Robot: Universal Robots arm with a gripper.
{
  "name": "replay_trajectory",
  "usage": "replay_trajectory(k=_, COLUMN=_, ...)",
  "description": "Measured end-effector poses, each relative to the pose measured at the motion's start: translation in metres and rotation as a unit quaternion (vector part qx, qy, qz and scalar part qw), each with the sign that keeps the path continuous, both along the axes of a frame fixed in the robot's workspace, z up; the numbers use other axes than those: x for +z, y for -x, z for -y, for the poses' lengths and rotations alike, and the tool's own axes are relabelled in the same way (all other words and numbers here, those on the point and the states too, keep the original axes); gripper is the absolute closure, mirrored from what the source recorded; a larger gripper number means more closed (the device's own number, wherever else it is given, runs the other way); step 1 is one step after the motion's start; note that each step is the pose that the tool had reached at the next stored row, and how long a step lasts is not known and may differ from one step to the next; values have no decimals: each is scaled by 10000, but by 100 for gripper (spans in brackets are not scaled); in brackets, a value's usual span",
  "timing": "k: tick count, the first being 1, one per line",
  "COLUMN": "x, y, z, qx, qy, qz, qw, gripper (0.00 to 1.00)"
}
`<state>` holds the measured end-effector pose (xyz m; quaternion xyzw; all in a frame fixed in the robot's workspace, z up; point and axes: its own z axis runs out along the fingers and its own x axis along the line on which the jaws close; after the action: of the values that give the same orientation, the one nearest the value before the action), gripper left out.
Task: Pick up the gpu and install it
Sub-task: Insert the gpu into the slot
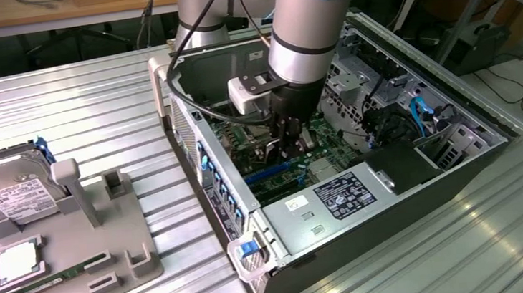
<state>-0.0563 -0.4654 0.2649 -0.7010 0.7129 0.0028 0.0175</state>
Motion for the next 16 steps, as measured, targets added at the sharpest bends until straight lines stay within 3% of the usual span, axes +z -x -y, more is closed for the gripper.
replay_trajectory(k=16, x=-120, y=57, z=2, qx=-10, qy=-1, qz=0, qw=10000, gripper=72)
